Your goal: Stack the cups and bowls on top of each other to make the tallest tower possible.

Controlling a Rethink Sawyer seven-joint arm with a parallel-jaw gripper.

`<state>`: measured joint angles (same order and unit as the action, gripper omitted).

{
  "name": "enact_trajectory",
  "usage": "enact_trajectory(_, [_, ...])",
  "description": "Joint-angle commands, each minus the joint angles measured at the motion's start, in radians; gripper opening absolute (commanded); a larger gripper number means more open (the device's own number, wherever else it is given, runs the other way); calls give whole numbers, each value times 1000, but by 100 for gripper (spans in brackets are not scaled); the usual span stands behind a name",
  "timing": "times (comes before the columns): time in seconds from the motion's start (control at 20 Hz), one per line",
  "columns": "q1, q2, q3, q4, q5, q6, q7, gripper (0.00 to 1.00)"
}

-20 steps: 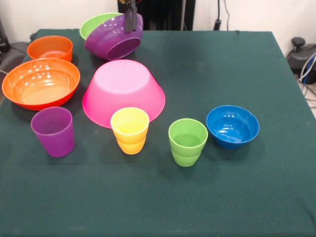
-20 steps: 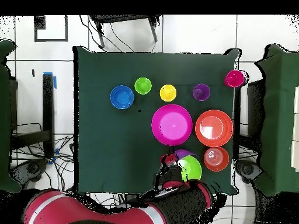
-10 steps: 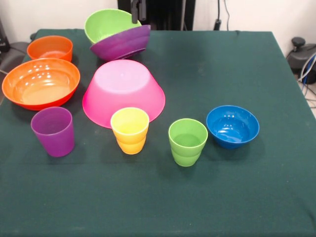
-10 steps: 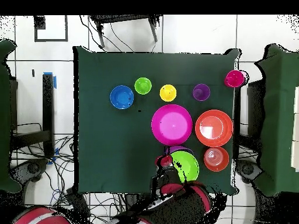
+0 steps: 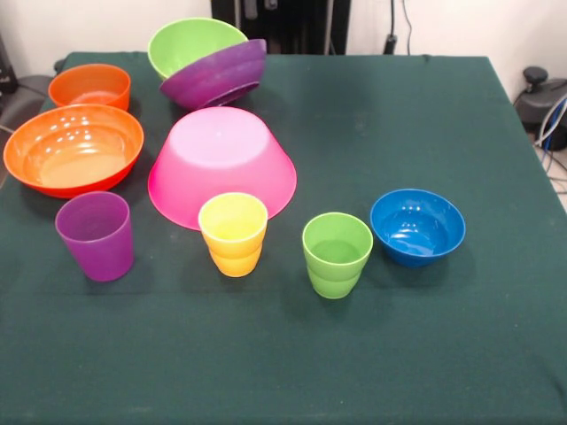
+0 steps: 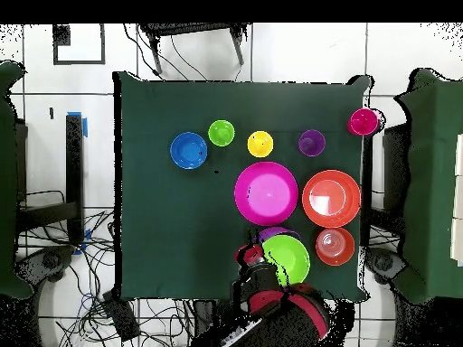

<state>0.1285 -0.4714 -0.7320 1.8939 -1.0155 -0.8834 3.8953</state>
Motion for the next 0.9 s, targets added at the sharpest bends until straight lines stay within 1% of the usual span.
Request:
enact_trajectory(0.05, [-28,10,111,0,-8,161,-31,100])
enact_trajectory(0.25, [-52,41,123,3,39,142,-90,100])
enact_trajectory(0.5, [-92,73,129,2,60,93,-155,100])
enact_trajectory(0.65, [-139,121,147,-13,95,45,-223,100])
enact_trajectory(0.9, [-183,185,168,-37,140,-3,-287,100])
